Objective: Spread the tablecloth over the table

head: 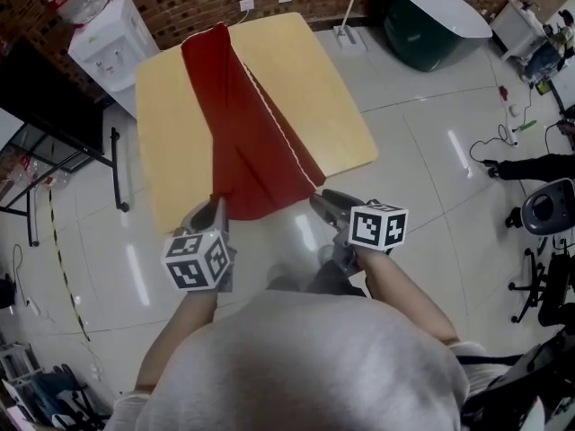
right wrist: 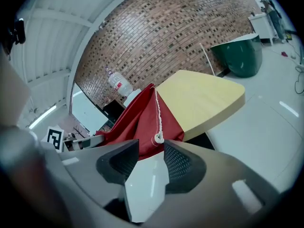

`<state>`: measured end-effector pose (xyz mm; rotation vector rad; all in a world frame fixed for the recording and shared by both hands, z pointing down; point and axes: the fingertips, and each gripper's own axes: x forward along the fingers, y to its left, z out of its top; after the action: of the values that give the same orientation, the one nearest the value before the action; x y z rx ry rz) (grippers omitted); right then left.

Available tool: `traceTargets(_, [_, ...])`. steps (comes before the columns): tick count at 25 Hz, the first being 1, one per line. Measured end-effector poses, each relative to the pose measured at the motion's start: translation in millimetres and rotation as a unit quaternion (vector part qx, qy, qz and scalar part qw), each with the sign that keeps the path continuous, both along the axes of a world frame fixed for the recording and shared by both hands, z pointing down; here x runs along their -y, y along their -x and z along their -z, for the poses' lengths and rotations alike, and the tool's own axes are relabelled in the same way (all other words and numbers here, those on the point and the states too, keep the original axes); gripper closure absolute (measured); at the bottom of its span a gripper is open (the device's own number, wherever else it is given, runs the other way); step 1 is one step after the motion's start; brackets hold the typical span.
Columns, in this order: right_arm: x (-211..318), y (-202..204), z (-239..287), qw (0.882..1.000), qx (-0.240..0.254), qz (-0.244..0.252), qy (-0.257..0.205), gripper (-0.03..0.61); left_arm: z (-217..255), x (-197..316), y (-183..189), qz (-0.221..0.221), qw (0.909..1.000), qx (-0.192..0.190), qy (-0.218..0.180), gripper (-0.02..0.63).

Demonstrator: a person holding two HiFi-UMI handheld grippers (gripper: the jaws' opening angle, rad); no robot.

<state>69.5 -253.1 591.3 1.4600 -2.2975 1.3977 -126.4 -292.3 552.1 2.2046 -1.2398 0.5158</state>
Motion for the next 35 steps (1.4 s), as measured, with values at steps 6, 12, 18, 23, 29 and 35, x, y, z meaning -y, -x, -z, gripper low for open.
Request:
traceTargets(6, [14,22,-14,0.996,0.083,-0.010,0.028,0.411,-11,-7,3,-0.006,0.9999,0.008,0.008,0.606])
traceTargets(12, [22,20,-26,0.996,0.078,-0.025,0.045,0.416,-19,-7,5,-0.009,0.9998,0.014,0.013,0.606])
traceTargets(18, [23,23,-30,0.996,0.065,-0.026,0.050,0.486,-25,-7,10,-0.011,0.9997,0.013,0.019,0.606])
traceTargets(23, [28,29,-17,0.999,0.041,-0.010,0.034,0.554,-22,-5,10,-0.016,0.9997,0.010,0.016,0.606])
traceTargets(29, [37,29,23,0.999,0.039,-0.003,-0.001,0.557,-1,-3,3,-0.029,0.9996,0.002,-0.007,0.606])
traceTargets(35, [94,10,81,0.998,0.041,0.027,-0.044,0.558,43,42,-21,-0.004,0.9990,-0.010,-0.044,0.607])
